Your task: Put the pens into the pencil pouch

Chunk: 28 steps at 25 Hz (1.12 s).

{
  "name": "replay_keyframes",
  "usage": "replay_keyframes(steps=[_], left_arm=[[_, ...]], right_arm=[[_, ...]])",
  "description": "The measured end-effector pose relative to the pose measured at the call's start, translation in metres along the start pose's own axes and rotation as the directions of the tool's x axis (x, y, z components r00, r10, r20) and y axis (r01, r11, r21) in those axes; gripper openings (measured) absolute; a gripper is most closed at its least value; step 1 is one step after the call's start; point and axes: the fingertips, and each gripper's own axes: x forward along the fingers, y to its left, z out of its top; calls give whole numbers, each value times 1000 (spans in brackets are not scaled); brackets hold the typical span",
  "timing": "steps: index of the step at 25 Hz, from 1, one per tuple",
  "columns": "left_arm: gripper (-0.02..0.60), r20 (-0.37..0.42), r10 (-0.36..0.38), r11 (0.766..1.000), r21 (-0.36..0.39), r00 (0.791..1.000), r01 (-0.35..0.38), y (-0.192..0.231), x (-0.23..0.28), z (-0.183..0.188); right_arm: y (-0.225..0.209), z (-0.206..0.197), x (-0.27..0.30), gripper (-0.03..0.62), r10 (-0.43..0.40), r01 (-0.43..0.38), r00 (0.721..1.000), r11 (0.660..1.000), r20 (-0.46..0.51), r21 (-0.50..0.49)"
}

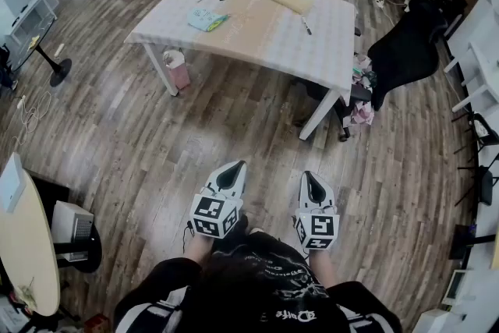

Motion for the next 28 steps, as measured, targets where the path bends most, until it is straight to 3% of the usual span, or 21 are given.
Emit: replay_keyframes(steps=[9, 16, 20, 28], left_arm=[[20, 23, -12, 999, 30, 1000, 11, -6, -2, 8], [20, 40, 3, 1000, 21, 999, -3, 21, 9, 17], [23, 50, 8, 1000, 8, 999, -9, 40, 19, 21], [267, 57, -3, 1000, 4, 998, 3, 80, 35, 37]], right_arm=[[10, -4, -5, 8, 12, -12, 1000, 1000, -12, -9], [3, 2, 16, 11, -29, 29, 1000, 999, 4, 20], [-1, 4, 33, 140, -21, 21, 1000, 999, 5, 42], [-7, 15, 63, 268, -48, 47, 999, 997, 10, 65]])
